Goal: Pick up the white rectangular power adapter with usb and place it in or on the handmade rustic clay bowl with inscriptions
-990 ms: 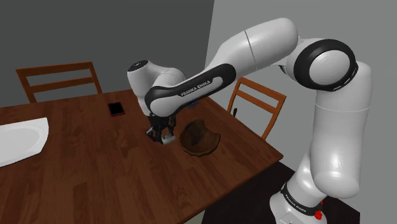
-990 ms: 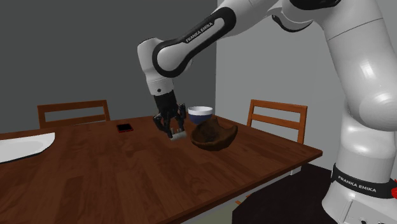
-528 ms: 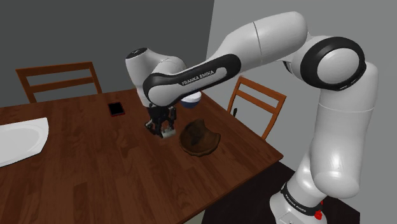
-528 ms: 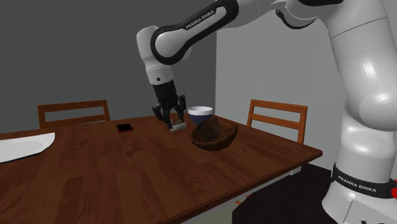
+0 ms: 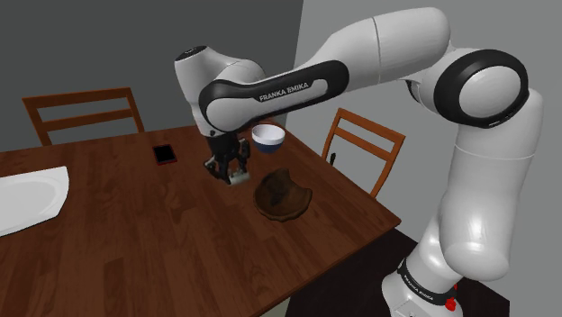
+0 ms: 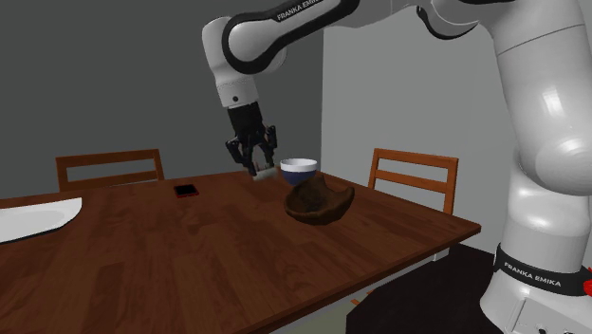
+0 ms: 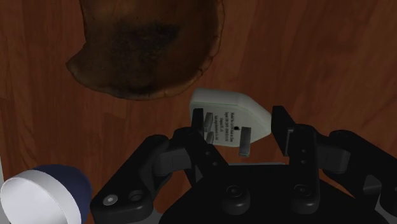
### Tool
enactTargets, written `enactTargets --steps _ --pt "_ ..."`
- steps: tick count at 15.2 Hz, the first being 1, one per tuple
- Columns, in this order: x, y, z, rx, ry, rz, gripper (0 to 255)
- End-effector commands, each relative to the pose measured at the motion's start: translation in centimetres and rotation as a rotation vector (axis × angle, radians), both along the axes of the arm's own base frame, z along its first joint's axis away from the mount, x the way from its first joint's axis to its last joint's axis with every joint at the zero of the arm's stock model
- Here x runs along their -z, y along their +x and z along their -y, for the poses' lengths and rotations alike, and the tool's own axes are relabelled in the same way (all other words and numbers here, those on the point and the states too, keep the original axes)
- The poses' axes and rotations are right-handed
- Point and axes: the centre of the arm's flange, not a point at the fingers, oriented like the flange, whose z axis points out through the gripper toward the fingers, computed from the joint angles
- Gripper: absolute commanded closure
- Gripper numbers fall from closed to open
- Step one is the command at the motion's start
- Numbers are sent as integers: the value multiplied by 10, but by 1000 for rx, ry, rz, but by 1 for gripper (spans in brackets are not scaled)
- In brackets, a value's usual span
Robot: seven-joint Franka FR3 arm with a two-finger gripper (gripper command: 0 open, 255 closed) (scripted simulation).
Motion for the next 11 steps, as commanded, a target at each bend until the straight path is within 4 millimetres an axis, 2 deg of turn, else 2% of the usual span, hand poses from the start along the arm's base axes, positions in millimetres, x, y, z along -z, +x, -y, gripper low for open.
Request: enactTargets --steps 1,9,11 --pt "-10 0 0 0 0 0 255" --pt "-49 0 0 0 0 0 255" --pt "-49 -13 23 0 0 0 255"
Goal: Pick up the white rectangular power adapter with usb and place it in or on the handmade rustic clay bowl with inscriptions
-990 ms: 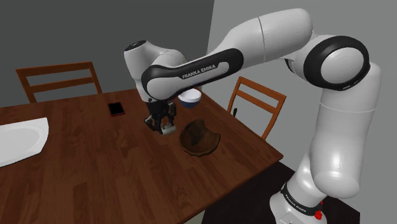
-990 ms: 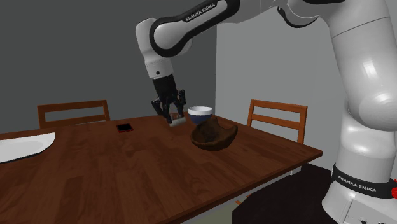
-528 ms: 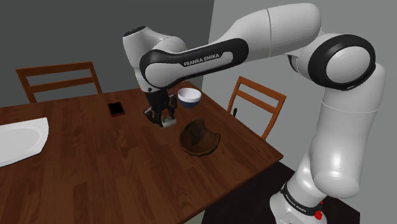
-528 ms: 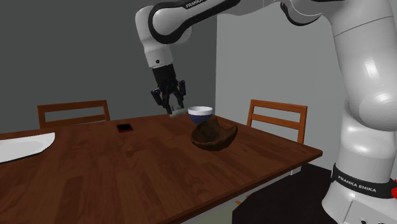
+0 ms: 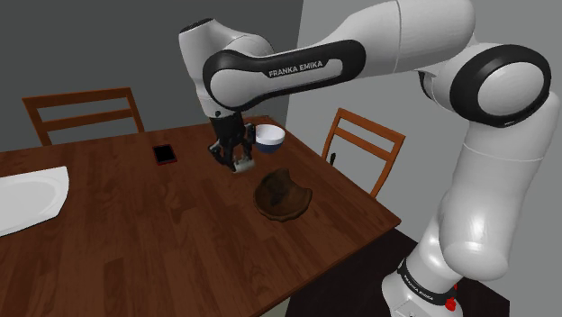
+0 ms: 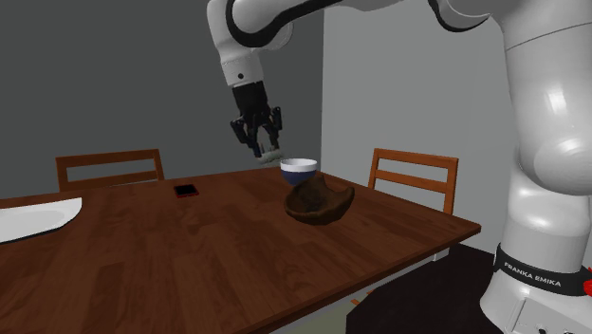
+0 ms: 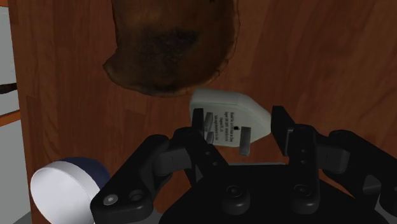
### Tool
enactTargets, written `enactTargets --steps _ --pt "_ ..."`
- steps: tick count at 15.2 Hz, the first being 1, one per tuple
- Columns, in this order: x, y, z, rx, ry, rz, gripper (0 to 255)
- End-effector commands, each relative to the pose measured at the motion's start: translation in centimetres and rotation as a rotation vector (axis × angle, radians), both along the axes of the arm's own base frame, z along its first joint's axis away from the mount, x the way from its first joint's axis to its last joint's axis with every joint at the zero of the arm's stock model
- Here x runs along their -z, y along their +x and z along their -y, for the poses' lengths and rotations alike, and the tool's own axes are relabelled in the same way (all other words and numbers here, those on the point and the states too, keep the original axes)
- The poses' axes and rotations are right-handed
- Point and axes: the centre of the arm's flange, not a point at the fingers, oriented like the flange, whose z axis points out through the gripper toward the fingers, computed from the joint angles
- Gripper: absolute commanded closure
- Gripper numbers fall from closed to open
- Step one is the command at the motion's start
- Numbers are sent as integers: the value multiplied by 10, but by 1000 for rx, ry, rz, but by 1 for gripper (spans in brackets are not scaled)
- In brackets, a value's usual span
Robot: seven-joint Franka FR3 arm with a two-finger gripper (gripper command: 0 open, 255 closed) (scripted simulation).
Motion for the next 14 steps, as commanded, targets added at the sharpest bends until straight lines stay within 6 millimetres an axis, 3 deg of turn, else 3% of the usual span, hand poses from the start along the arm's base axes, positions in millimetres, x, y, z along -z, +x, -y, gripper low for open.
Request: enactTargets --steps 1,9,14 --pt "-1 -12 23 0 0 0 255" --pt "-1 -64 115 0 0 0 255" --pt "25 -64 115 0 0 0 255"
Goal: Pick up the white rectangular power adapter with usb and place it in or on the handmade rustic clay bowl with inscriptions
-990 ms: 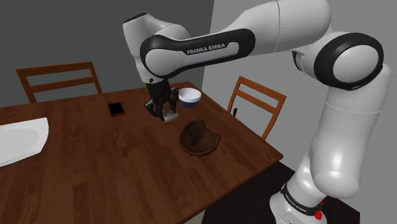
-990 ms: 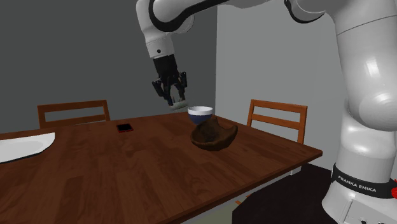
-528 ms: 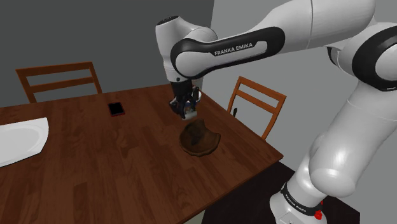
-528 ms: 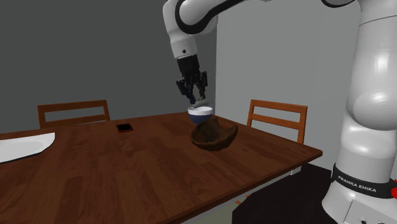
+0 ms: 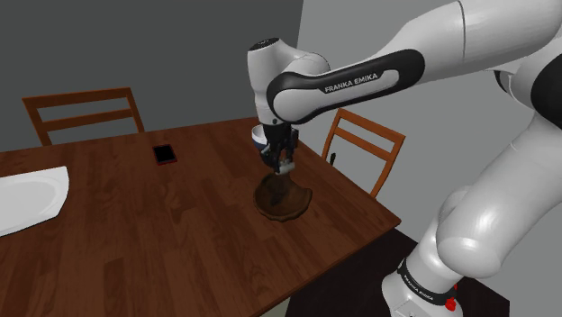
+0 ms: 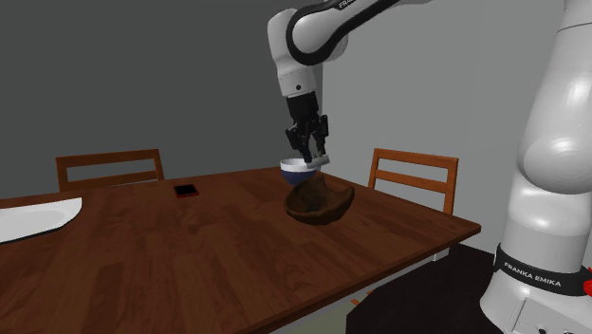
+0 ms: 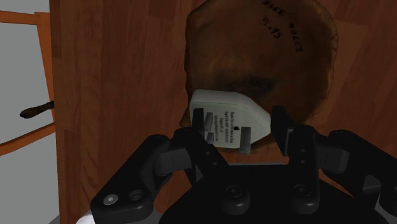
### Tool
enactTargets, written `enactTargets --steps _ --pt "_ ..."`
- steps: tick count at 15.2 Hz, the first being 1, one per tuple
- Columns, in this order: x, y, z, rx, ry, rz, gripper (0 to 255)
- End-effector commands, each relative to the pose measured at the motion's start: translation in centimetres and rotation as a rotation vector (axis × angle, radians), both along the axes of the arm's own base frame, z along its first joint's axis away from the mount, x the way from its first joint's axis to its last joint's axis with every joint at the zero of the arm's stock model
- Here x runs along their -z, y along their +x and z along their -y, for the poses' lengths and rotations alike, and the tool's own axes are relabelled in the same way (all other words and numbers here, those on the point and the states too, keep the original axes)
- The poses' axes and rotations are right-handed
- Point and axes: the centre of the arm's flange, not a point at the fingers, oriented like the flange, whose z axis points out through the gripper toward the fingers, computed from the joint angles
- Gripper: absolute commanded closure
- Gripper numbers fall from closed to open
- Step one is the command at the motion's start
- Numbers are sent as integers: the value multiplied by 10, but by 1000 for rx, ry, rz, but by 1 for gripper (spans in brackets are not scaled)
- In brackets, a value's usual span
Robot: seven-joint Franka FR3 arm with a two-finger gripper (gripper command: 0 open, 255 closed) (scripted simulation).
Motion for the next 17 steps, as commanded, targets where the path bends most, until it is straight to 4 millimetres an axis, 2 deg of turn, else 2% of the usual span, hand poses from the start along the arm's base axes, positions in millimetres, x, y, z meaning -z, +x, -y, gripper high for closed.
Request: enactTargets --steps 1,8,16,17 --pt "10 0 0 0 0 0 255" --pt "49 0 0 0 0 0 255" --pt "49 0 0 0 0 0 255" --pt "49 0 0 0 0 0 0"
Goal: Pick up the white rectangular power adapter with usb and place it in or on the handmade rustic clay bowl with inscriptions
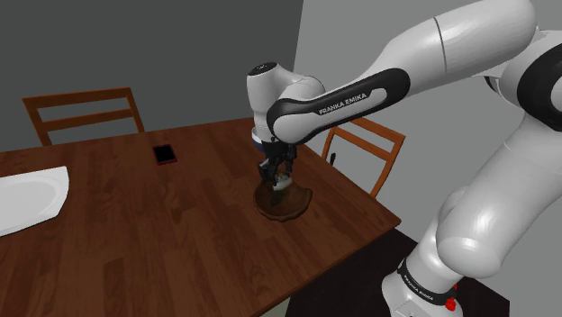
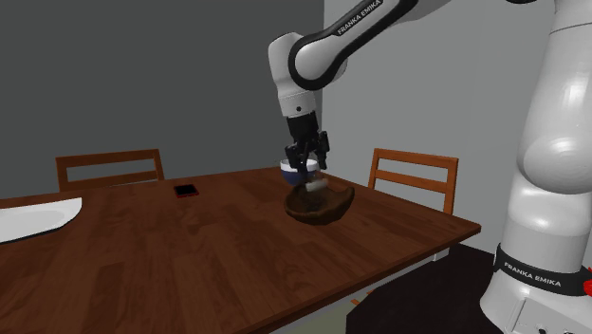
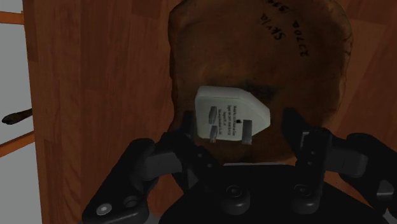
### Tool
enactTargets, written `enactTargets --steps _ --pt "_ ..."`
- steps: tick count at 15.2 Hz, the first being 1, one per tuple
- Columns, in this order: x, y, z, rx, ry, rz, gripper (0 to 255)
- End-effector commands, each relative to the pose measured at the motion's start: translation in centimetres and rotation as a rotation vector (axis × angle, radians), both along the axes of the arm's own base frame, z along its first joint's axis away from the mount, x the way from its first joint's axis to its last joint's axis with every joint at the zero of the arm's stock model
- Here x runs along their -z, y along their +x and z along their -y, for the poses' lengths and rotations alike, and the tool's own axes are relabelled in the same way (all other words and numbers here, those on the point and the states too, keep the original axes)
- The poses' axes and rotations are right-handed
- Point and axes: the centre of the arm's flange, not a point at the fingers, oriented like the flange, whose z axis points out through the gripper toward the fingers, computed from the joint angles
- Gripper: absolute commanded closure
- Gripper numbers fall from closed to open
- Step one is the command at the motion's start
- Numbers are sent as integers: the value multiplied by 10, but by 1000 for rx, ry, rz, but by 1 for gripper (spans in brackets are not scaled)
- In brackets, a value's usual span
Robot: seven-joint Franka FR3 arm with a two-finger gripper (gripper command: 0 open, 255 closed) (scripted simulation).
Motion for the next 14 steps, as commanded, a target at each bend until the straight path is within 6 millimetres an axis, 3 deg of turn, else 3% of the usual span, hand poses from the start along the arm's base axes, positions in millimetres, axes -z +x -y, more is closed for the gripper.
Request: enactTargets --steps 1,5,9,14 --pt "0 0 0 0 0 0 0" --pt "0 0 0 0 0 0 0" --pt "-48 5 -13 0 0 0 0" --pt "-48 5 -13 0 0 0 0"
